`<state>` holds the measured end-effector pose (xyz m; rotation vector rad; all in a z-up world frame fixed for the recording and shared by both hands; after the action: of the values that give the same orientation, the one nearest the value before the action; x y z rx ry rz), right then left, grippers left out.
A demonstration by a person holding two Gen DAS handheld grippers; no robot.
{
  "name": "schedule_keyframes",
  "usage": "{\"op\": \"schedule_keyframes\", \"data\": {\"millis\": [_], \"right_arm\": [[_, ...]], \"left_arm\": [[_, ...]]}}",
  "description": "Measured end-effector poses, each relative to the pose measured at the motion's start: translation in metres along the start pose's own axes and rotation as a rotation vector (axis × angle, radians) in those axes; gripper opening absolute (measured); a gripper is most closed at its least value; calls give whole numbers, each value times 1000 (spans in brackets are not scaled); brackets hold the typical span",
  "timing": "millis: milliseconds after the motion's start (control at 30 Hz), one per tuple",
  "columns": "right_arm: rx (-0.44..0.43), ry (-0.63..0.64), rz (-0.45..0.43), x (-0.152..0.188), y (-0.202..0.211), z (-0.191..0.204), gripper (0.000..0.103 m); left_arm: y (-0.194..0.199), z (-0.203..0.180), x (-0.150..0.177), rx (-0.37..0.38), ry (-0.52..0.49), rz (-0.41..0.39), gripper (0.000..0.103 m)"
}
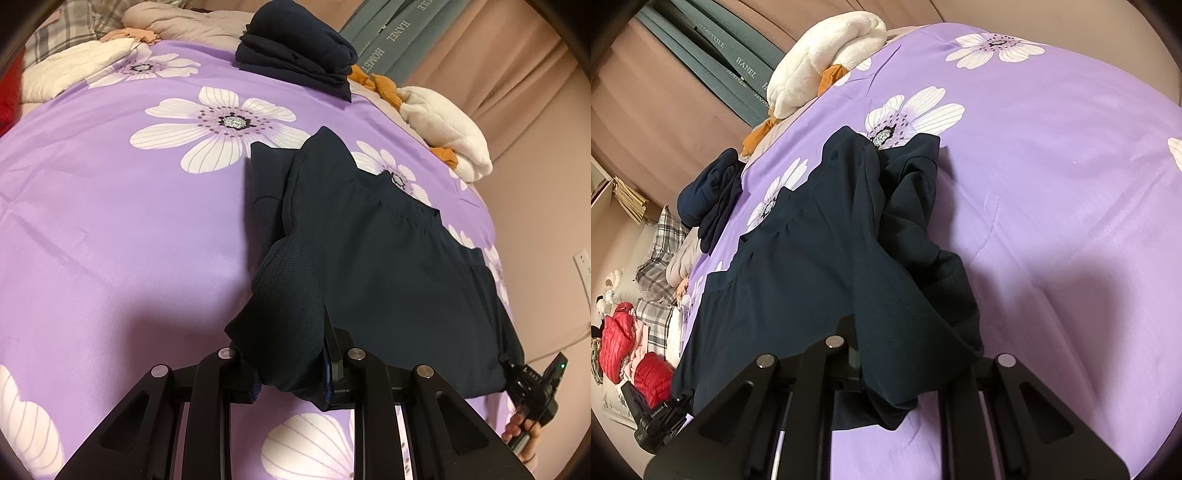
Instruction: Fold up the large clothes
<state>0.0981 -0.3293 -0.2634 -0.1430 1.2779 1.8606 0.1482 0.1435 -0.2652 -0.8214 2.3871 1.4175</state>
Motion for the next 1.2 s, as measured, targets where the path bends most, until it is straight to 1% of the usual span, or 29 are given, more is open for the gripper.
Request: {"op": "schedule_keyframes", "data": {"millis": [500,800,900,967,1133,1200], "right_arm": [[0,-7,11,5,5,-3,14],[2,-15,25,7,4,-4,15],[-1,-28,34,7,4,-6,18],[-4,-35,34,9,6,-8,23],[-5,-62,34,10,9,-15,31],[-4,-68,30,11,11,-16,33]], "left_arm": [[-1,2,2,-4,-10,10,22],[-3,2,0,-21,-24,25,22],[-5,3,-1,-27,-20,34,22],[-6,4,-1,-31,-18,40,22],[-6,5,-1,-63,-22,42,29],[-6,6,0,-75,-25,45,29]]}}
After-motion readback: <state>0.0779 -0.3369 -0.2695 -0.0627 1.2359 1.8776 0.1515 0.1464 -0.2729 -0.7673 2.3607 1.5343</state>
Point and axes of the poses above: each gripper's, at about its wrist camera, not at the fingertips, and y roughly against the way its jaws point, z to its left, x to its underside, the point moved 2 cm from there along -y, roughly the way its jaws point, and after that the axes turned 1 degree about y, right-handed, at the moved point
